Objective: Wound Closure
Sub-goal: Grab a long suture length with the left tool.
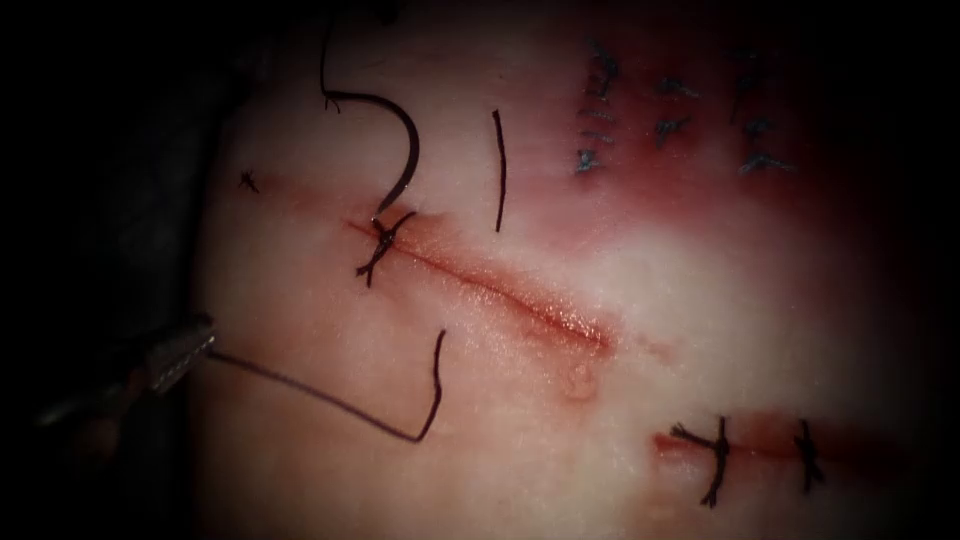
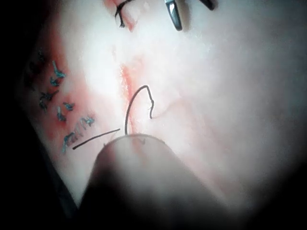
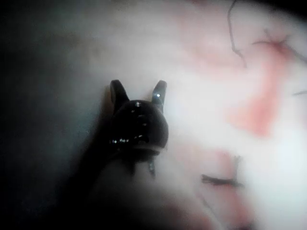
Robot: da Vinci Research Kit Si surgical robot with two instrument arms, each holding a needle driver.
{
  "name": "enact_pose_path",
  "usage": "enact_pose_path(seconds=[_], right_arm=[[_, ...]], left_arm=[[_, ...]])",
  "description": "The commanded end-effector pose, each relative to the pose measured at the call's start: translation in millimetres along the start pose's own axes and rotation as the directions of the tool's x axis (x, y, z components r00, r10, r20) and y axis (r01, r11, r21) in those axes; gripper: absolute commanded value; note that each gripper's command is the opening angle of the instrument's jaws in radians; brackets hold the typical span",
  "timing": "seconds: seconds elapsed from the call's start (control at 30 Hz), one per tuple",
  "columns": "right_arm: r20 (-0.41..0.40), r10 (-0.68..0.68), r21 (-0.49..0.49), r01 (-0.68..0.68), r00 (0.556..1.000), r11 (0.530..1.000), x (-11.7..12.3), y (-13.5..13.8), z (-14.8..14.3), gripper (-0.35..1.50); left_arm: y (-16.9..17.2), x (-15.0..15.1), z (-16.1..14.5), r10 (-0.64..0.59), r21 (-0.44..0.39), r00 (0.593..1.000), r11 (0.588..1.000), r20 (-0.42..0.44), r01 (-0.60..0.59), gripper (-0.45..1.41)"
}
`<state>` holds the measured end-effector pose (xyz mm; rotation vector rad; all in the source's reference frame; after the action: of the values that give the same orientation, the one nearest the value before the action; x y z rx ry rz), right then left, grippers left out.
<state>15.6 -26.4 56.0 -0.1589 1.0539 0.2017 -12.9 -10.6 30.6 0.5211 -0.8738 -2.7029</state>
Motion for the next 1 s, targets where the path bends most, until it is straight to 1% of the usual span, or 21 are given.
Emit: enact_pose_path(seconds=[0.03, 0.23, 0.33, 0.37, 0.43, 0.5, 0.53, 0.67, 0.77, 0.93, 1.0], right_arm=[[-0.001, 0.000, 0.001, 0.000, 1.000, 1.000, -0.3, 0.0, 0.6, 1.47], [0.000, 0.001, 0.001, -0.001, 1.000, 1.000, -0.2, 0.0, 0.6, 1.45], [0.000, 0.000, 0.000, 0.000, 1.000, 1.000, -0.3, 0.0, 0.6, 1.45], [0.000, 0.000, 0.000, 0.000, 1.000, 1.000, -0.3, 0.0, 0.6, 1.45], [0.000, 0.000, 0.000, 0.000, 1.000, 1.000, -0.4, 0.0, 0.7, 1.45], [0.000, 0.000, 0.000, 0.000, 1.000, 1.000, -0.4, 0.0, 0.7, 1.45], [0.000, 0.000, 0.000, 0.000, 1.000, 1.000, -0.4, 0.0, 0.7, 1.45], [0.000, 0.000, 0.000, 0.000, 1.000, 1.000, -0.3, -0.1, 0.7, 1.45], [-0.001, 0.005, 0.000, -0.005, 1.000, 1.000, -0.3, -0.1, 0.7, 1.45], [-0.001, 0.005, 0.000, -0.005, 1.000, 1.000, -0.3, -0.1, 0.6, 1.45], [-0.001, 0.005, 0.000, -0.005, 1.000, 1.000, -0.3, -0.2, 0.6, 1.45]], left_arm=[[-0.1, 0.1, 0.5, 0.002, 0.000, 1.000, 1.000, -0.004, -0.002, -0.35], [0.3, -0.2, 0.0, -0.006, -0.005, 1.000, 1.000, -0.011, 0.006, -0.35], [0.0, -0.3, -0.3, -0.041, -0.006, 0.999, 0.999, -0.028, 0.041, -0.35], [-0.1, -0.3, -0.4, -0.063, 0.002, 0.998, 0.998, -0.029, 0.063, -0.11], [-0.3, -0.1, -0.8, -0.131, 0.026, 0.991, 0.991, -0.023, 0.132, 0.43], [-0.4, 0.2, -1.1, -0.166, 0.042, 0.985, 0.985, -0.037, 0.168, 0.61], [-0.4, 0.3, -1.3, -0.166, 0.043, 0.985, 0.985, -0.041, 0.168, 0.64], [-0.5, 0.5, -1.0, -0.175, 0.049, 0.984, 0.983, -0.041, 0.177, 0.69], [-0.2, 0.2, -0.3, -0.171, 0.066, 0.984, 0.983, -0.040, 0.174, 0.58], [0.6, -0.8, 1.1, -0.159, 0.063, 0.987, 0.985, 0.016, 0.158, 0.57], [0.9, -1.3, 1.6, -0.156, 0.058, 0.986, 0.986, 0.052, 0.153, 0.55]])
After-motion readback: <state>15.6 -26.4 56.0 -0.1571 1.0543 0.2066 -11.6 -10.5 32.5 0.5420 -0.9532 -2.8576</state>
